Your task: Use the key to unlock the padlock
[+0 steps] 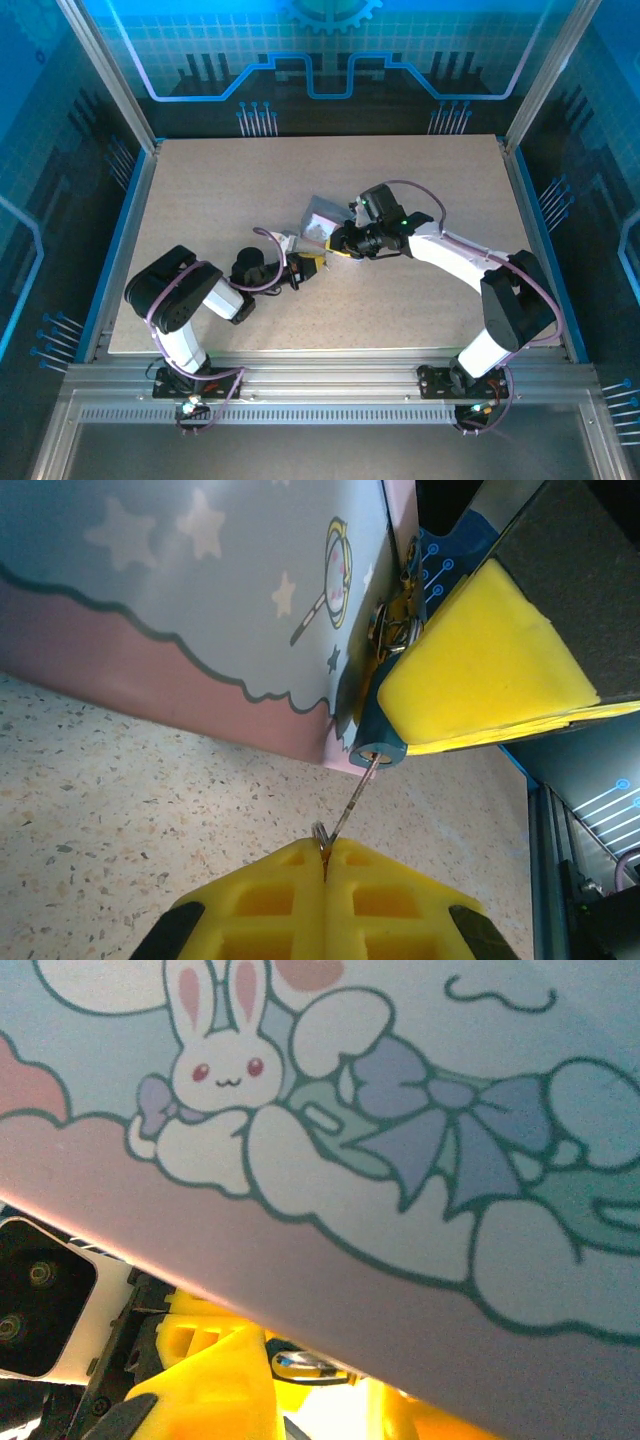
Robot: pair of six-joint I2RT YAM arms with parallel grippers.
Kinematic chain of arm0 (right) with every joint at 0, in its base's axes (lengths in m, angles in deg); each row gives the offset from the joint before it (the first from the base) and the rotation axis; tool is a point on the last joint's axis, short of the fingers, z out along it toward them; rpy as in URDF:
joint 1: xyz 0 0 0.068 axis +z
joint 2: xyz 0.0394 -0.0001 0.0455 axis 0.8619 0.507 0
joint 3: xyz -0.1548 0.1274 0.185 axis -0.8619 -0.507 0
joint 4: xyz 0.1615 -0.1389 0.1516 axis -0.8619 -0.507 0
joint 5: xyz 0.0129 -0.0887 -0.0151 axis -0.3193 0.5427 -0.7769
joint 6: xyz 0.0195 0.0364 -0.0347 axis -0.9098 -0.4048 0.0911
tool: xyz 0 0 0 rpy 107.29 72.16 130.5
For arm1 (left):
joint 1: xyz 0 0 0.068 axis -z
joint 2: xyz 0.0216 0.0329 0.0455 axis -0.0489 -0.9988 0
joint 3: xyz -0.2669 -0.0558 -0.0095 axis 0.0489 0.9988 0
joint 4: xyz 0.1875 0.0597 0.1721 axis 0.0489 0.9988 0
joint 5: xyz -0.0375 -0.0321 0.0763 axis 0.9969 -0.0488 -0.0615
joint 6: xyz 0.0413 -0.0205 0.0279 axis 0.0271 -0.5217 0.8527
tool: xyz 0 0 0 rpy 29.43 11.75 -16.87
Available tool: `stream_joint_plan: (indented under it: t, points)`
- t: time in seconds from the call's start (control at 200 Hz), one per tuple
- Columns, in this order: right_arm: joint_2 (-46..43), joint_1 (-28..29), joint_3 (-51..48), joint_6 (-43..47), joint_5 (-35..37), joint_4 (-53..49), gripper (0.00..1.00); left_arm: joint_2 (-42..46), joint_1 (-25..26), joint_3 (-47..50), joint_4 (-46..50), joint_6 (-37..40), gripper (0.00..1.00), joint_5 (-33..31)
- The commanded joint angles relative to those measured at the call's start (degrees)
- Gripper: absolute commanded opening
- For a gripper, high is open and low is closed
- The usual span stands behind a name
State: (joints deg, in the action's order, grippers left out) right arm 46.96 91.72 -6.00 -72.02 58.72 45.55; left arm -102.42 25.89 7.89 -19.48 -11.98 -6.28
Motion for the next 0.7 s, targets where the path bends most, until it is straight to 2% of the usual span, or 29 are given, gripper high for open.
stream_joint_plan:
  t: [0.0, 0.695]
  points:
    - [-1.8, 0.0, -0.1, -0.7, -2.3, -0.2, 0.00, 0.3, 0.5, 0.2, -3.5, 2.4, 0.00, -2.4]
    - [-1.6, 0.7, 0.2, -1.8, -1.5, 0.6, 0.00, -0.4, 3.1, -0.4, -3.5, 4.0, 0.00, -3.3]
